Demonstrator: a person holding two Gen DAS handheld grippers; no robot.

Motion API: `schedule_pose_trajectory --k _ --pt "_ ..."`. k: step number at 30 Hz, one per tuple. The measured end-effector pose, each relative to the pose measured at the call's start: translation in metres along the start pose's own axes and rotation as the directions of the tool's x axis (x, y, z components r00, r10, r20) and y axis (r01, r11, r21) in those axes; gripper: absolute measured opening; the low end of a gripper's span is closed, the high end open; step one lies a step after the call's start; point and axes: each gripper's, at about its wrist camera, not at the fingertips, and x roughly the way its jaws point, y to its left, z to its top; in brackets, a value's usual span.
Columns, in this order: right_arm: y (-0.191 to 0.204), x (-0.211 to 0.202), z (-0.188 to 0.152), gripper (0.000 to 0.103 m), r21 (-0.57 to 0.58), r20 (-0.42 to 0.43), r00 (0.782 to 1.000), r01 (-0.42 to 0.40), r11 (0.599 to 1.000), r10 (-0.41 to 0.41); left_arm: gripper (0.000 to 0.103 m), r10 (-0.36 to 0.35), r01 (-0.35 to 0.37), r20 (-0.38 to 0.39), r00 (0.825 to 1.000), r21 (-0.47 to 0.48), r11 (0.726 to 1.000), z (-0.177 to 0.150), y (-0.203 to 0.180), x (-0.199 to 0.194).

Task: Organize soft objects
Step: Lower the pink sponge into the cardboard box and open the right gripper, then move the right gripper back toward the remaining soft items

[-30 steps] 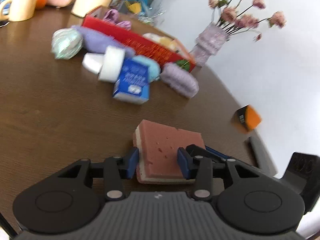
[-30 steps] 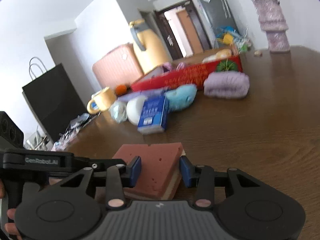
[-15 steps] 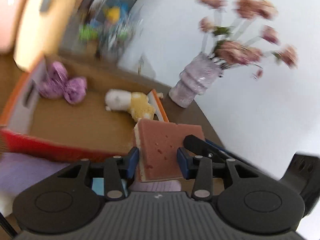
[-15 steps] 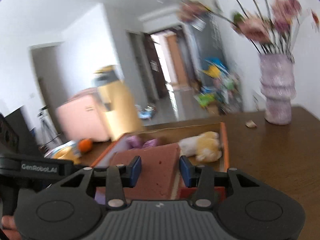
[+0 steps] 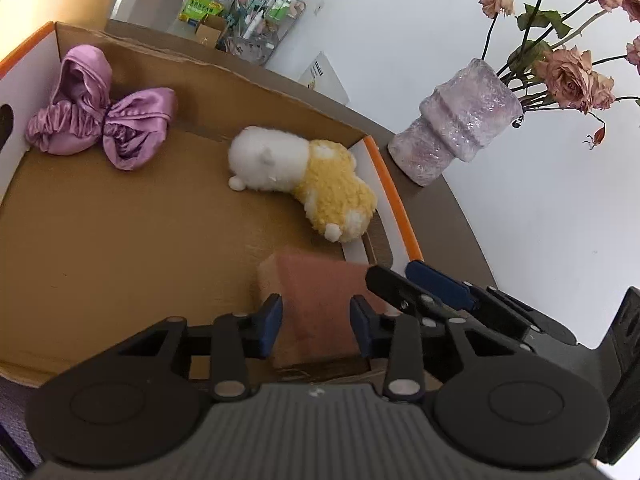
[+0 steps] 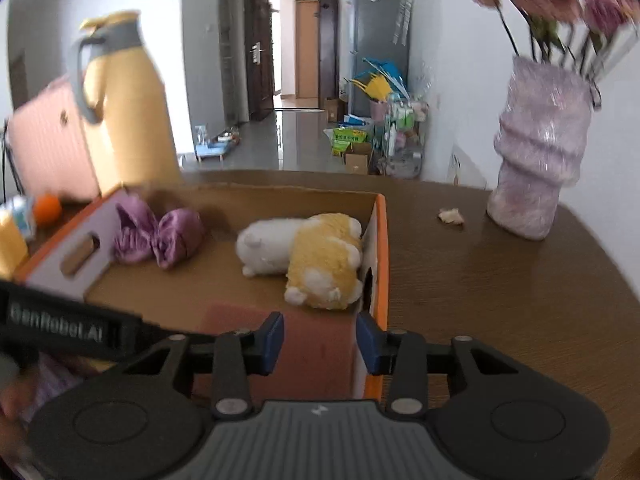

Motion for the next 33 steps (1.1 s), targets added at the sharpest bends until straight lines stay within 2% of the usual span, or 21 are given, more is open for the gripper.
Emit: schedule_pose_trajectory --k 3,5,8,10,12,13,14,15,18,19,21,23,24,25,26,28,33 --pt "0.002 -0.009 0.006 0.045 0.007 0.001 1.000 0.000 1.000 0.000 0.040 0.005 -0.004 0.020 1.000 -0.004 1.000 0.001 -0.006 -0.015" --pt "0.005 -0.025 0.012 0.058 -0.008 0.029 1.000 0.007 1.000 -0.007 0.044 0.013 -0.014 0.055 0.998 0.036 0.999 0.001 -0.016 -0.036" --pt "0.008 -0.060 0.025 0.063 -0.026 0.080 0.997 0.006 1.000 -0.004 0.046 0.030 -0.043 0.124 0.992 0.103 0.994 0.001 -0.030 -0.081" --pt "0.009 -0.087 0.035 0.064 -0.026 0.111 0.994 -0.004 1.000 0.007 0.048 0.063 -0.089 0.184 0.981 0.136 0.987 0.000 -0.035 -0.115" --pt "0.009 -0.115 0.041 0.071 -0.033 0.148 0.989 -0.010 0.999 0.014 0.052 0.108 -0.150 0.245 0.963 0.158 0.976 -0.002 -0.038 -0.149" --pt "0.010 -0.127 0.042 0.078 -0.039 0.166 0.986 -0.005 0.999 0.011 0.055 0.131 -0.184 0.279 0.951 0.171 0.968 -0.005 -0.040 -0.165" --pt "0.013 -0.141 0.041 0.085 -0.052 0.185 0.983 0.015 0.999 -0.005 0.061 0.159 -0.228 0.324 0.933 0.189 0.955 -0.010 -0.039 -0.185" --pt "0.016 -0.152 0.038 0.087 -0.062 0.202 0.979 0.039 0.997 -0.025 0.070 0.174 -0.259 0.358 0.917 0.203 0.945 -0.016 -0.038 -0.201" --pt "0.027 -0.182 0.018 0.088 -0.091 0.244 0.969 0.070 0.993 -0.046 0.080 0.229 -0.369 0.475 0.849 0.225 0.902 -0.043 -0.031 -0.247" --pt "0.031 -0.188 0.012 0.088 -0.096 0.258 0.965 0.068 0.993 -0.041 0.081 0.252 -0.412 0.509 0.823 0.228 0.882 -0.053 -0.029 -0.260" --pt "0.038 -0.204 -0.004 0.090 -0.098 0.313 0.949 0.059 0.993 -0.025 0.093 0.280 -0.483 0.577 0.767 0.232 0.844 -0.075 -0.028 -0.276" --pt "0.043 -0.216 -0.016 0.099 -0.086 0.370 0.929 0.054 0.995 -0.019 0.103 0.280 -0.532 0.656 0.701 0.221 0.817 -0.096 -0.028 -0.288" --pt "0.046 -0.220 -0.022 0.100 -0.069 0.393 0.919 0.056 0.996 -0.024 0.103 0.267 -0.549 0.696 0.666 0.215 0.808 -0.108 -0.028 -0.293" --pt "0.048 -0.225 -0.027 0.100 -0.047 0.416 0.909 0.055 0.997 -0.031 0.103 0.255 -0.559 0.718 0.648 0.221 0.800 -0.117 -0.028 -0.296" --pt "0.051 -0.230 -0.032 0.100 -0.030 0.432 0.901 0.048 0.998 -0.031 0.103 0.245 -0.561 0.720 0.649 0.236 0.793 -0.124 -0.029 -0.297" --pt "0.055 -0.237 -0.039 0.100 -0.014 0.446 0.895 0.026 1.000 -0.017 0.103 0.231 -0.546 0.704 0.671 0.259 0.797 -0.132 -0.030 -0.301" --pt "0.064 -0.254 -0.048 0.100 -0.009 0.456 0.890 0.030 1.000 -0.022 0.103 0.219 -0.535 0.710 0.669 0.255 0.806 -0.150 -0.030 -0.310"
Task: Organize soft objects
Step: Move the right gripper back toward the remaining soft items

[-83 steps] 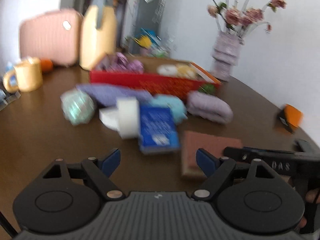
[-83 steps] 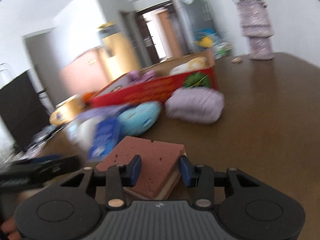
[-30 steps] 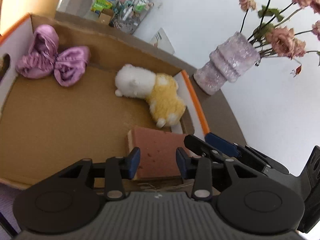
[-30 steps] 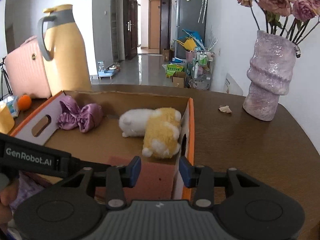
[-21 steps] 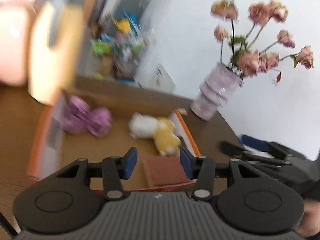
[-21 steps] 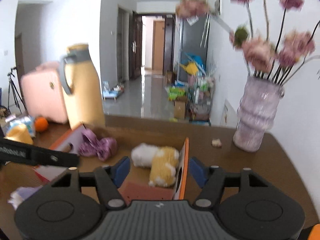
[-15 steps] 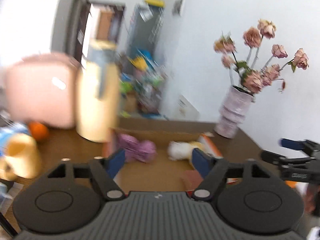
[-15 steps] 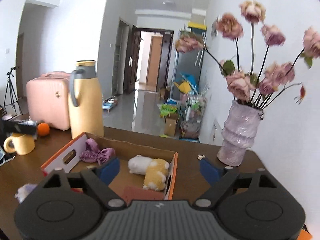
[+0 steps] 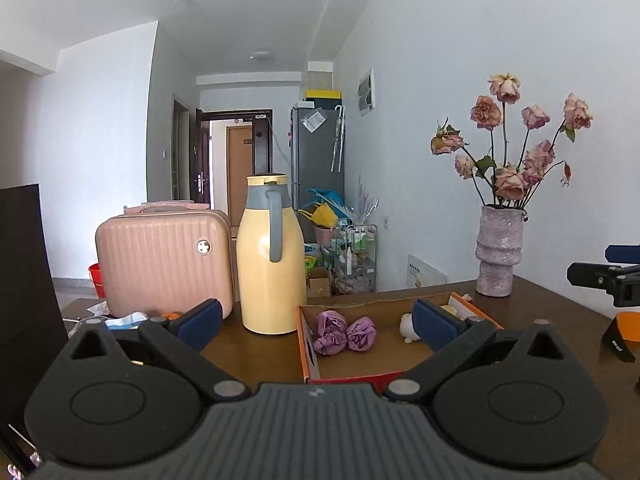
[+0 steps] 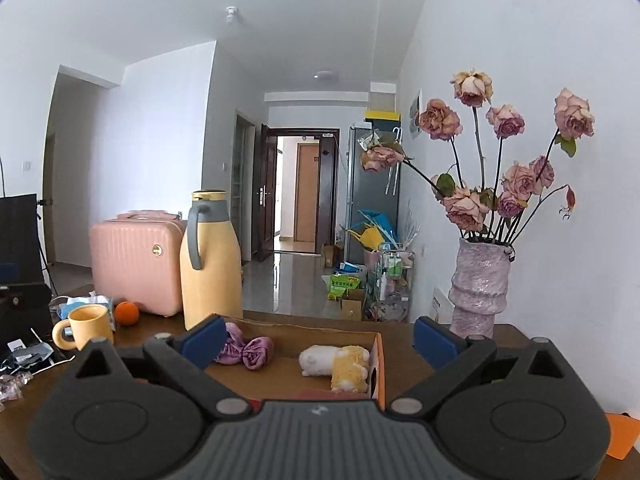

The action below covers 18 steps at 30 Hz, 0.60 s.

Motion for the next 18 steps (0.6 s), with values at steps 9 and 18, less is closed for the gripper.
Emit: schedule_pose_trajectory --k 9,18 --pt "0.015 -0.064 -0.053 0.103 0.073 0.018 0.998 -0.057 0.996 0.056 0.103 0.078 -0.078 0.025 0.997 0.003 0.997 -0.063 -0.014 -0.076" --pt "0.027 -0.138 -0.146 0.103 0.084 -0.072 0.995 -0.059 0.995 0.065 0.103 0.065 -0.065 0.022 0.998 -0.001 0.998 -0.139 -0.029 -0.154"
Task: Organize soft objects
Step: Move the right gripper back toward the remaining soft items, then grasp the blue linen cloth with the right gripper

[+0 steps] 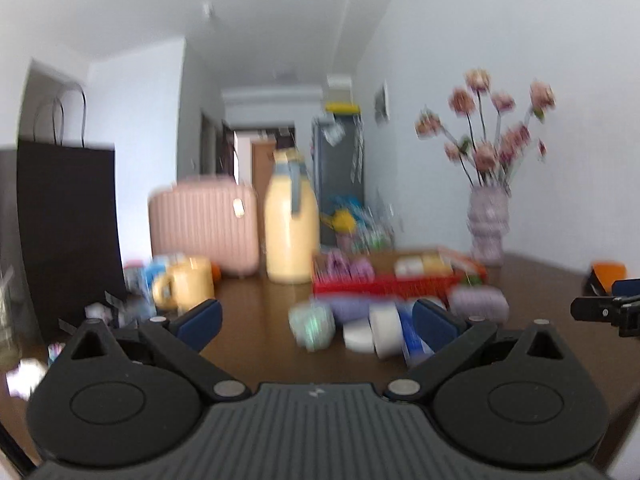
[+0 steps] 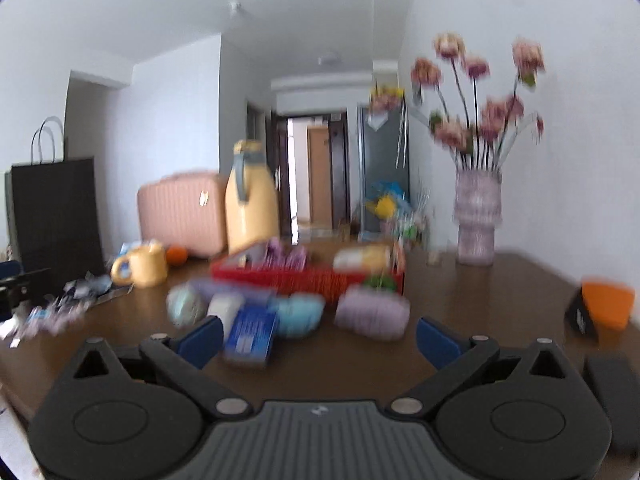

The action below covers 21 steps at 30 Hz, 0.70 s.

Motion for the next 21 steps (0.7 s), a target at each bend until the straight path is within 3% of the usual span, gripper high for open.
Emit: schedule_pose_trajectory --k 5,11,15,18,21 --pt "0.003 -0.001 -0.026 0.103 -0.008 -0.073 0.997 -0.013 1.000 0.012 0.103 -0.018 0.016 -0.089 0.996 -0.021 1.000 -0.008 -0.007 0.012" --pt "-0.013 0.009 -0.019 0.103 0.052 -0.057 0.998 -0.001 0.999 0.004 0.103 -0.026 0.025 -0.094 0.995 -0.021 0.999 -0.005 -0.017 0.035" --pt "-0.030 0.030 -0.017 0.103 0.109 -0.102 0.995 0.031 0.994 -0.020 0.103 -0.032 0.029 -0.129 0.991 -0.021 0.999 -0.005 -0.023 0.057" --pt "-0.044 0.047 -0.011 0.098 0.166 -0.139 0.990 0.019 0.986 0.004 0.103 -0.022 0.018 -0.149 0.989 -0.028 0.999 -0.001 -0.021 0.080" --pt "-0.050 0.072 0.003 0.088 0.221 -0.152 0.985 -0.044 0.974 0.080 0.103 -0.015 0.001 -0.155 0.988 -0.092 0.996 0.013 -0.009 0.112"
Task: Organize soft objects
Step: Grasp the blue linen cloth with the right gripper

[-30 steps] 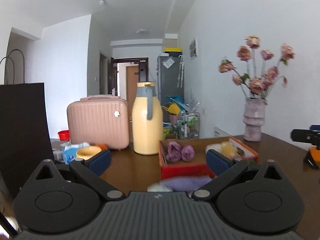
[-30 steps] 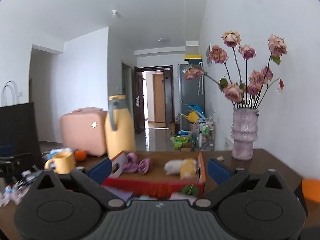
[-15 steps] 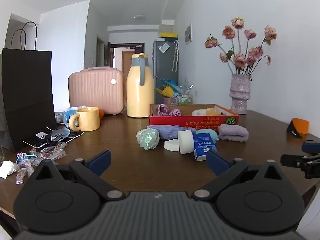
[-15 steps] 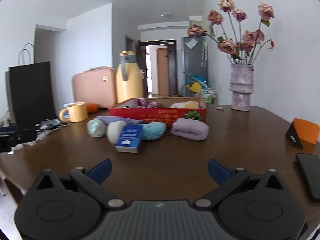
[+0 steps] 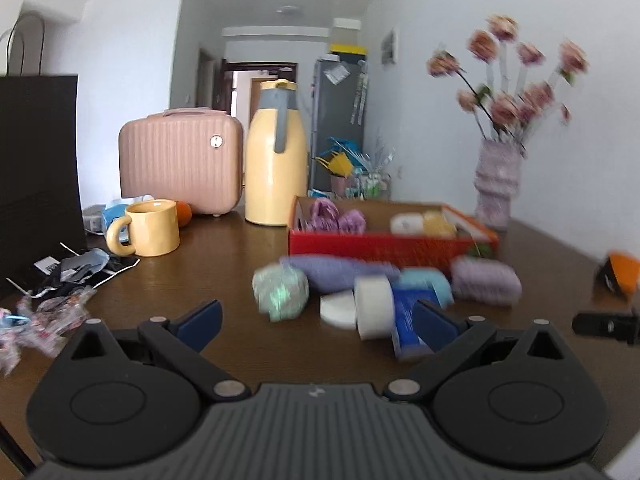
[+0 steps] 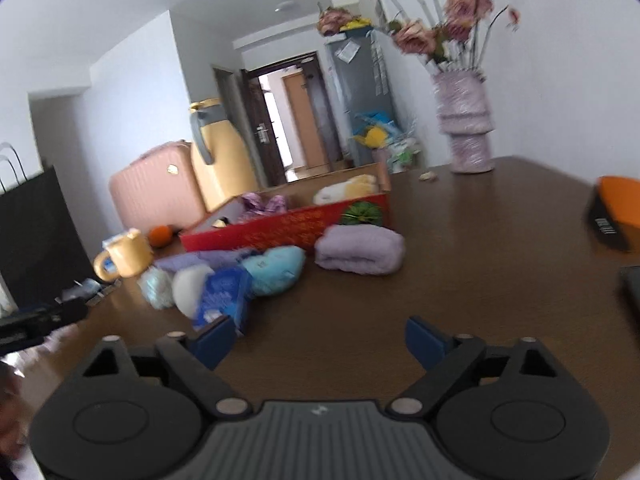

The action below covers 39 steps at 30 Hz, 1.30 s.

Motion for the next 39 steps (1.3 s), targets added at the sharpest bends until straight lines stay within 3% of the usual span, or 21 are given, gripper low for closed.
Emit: schedule_pose_trajectory --k 4,6,8,10,12,13,15,16,18,19,22,26,32,36,39 --pt "0.018 0.051 0.036 0.081 -0.020 -0.038 0.993 -0.109 0.994 0.108 0.091 -0.030 0.029 -0.023 0.999 -0.061 0.998 0.032 0.013 0.048" --pt "0.033 0.087 0.052 0.079 -0.048 -0.072 0.982 -0.177 0.983 0.174 0.075 -0.055 0.049 -0.069 0.996 -0.084 0.995 0.046 0.017 0.079" --pt "0.044 0.129 0.067 0.065 -0.036 -0.132 0.967 -0.226 0.973 0.220 0.066 -0.078 0.066 -0.128 0.989 -0.092 0.994 0.056 0.021 0.110" --pt "0.054 0.165 0.078 0.061 -0.012 -0.177 0.954 -0.249 0.968 0.243 0.051 -0.080 0.059 -0.209 0.975 -0.106 0.993 0.060 0.026 0.140" --pt "0.064 0.201 0.085 0.061 -0.020 -0.214 0.955 -0.216 0.976 0.207 0.040 -0.080 0.054 -0.279 0.957 -0.102 0.993 0.059 0.029 0.161" --pt "0.068 0.214 0.086 0.060 -0.030 -0.233 0.956 -0.190 0.981 0.178 0.039 -0.086 0.059 -0.293 0.952 -0.100 0.993 0.058 0.030 0.166" --pt "0.075 0.238 0.084 0.056 -0.050 -0.268 0.952 -0.170 0.984 0.151 0.032 -0.089 0.061 -0.295 0.951 -0.101 0.993 0.053 0.034 0.172" --pt "0.077 0.247 0.081 0.050 -0.053 -0.288 0.947 -0.162 0.985 0.140 0.027 -0.090 0.062 -0.296 0.951 -0.103 0.993 0.051 0.036 0.174" --pt "0.078 0.261 0.074 0.031 -0.055 -0.314 0.941 -0.152 0.987 0.127 0.008 -0.114 0.082 -0.295 0.949 -0.120 0.989 0.048 0.042 0.176" --pt "0.079 0.265 0.072 0.021 -0.059 -0.319 0.939 -0.153 0.986 0.127 0.007 -0.124 0.088 -0.298 0.947 -0.130 0.988 0.047 0.045 0.178" --pt "0.080 0.261 0.068 0.003 -0.060 -0.289 0.946 -0.169 0.984 0.145 0.002 -0.128 0.095 -0.291 0.948 -0.125 0.988 0.045 0.046 0.179" --pt "0.088 0.237 0.080 0.003 -0.088 -0.223 0.963 -0.176 0.980 0.152 0.001 -0.154 0.130 -0.242 0.958 -0.111 0.985 0.052 0.042 0.161" --pt "0.119 0.145 0.103 0.003 -0.204 -0.034 0.981 -0.195 0.959 0.192 0.000 -0.192 0.187 -0.065 0.979 -0.077 0.979 0.077 0.042 0.070" --pt "0.121 0.078 0.079 0.003 -0.201 -0.013 0.968 -0.249 0.947 0.251 0.001 -0.284 0.281 -0.034 0.958 -0.064 0.957 0.051 0.034 0.009" --pt "0.114 0.053 0.035 0.003 -0.190 -0.077 0.974 -0.226 0.955 0.215 0.001 -0.324 0.316 -0.148 0.934 -0.076 0.946 0.007 0.023 -0.009"
